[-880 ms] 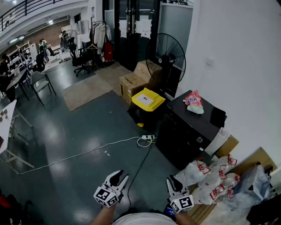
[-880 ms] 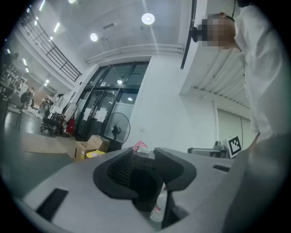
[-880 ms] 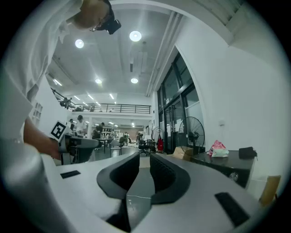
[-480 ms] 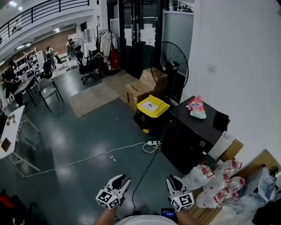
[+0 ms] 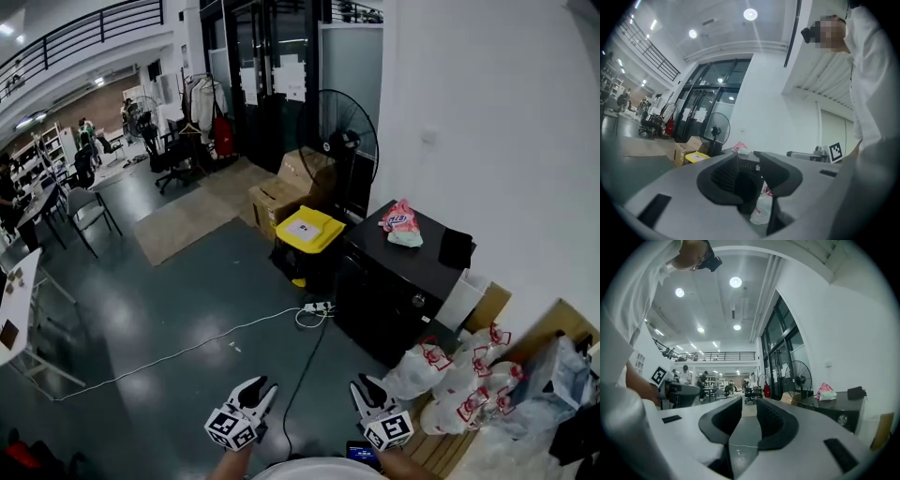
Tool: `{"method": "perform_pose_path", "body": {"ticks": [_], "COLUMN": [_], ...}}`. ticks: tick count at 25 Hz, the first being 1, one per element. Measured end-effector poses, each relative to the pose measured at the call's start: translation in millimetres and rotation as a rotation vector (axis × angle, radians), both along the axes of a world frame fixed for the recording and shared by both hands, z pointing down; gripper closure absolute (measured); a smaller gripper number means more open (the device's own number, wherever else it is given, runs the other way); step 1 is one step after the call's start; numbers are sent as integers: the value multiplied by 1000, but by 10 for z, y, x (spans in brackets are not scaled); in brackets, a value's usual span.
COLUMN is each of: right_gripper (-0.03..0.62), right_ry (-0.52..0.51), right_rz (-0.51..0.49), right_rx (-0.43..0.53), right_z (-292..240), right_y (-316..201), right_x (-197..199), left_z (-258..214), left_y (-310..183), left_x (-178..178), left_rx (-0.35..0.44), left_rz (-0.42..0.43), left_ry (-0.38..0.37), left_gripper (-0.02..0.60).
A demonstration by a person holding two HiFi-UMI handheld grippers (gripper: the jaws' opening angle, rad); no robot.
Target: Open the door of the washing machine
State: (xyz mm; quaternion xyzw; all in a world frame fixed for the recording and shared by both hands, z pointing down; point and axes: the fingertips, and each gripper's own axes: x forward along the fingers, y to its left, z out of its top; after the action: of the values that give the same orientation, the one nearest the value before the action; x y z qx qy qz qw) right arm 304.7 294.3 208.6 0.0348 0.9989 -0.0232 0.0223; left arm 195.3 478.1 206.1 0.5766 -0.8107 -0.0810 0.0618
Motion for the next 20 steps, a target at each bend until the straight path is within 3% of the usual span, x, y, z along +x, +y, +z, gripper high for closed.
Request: {"method": "perform_pose_path", "body": {"ticks": [20], "right_gripper": [480], "right_ry": [-13], "right_rz": [74], "right_rx": [-29], "right_z": [59], "right_y": [-888], "right_x": [202], "left_z": [11], "left_y": [-983], "left_x": [53], "left_rx": [-3], "left_rz": [87], "left_ry": [-8], "left_gripper": [442]}}
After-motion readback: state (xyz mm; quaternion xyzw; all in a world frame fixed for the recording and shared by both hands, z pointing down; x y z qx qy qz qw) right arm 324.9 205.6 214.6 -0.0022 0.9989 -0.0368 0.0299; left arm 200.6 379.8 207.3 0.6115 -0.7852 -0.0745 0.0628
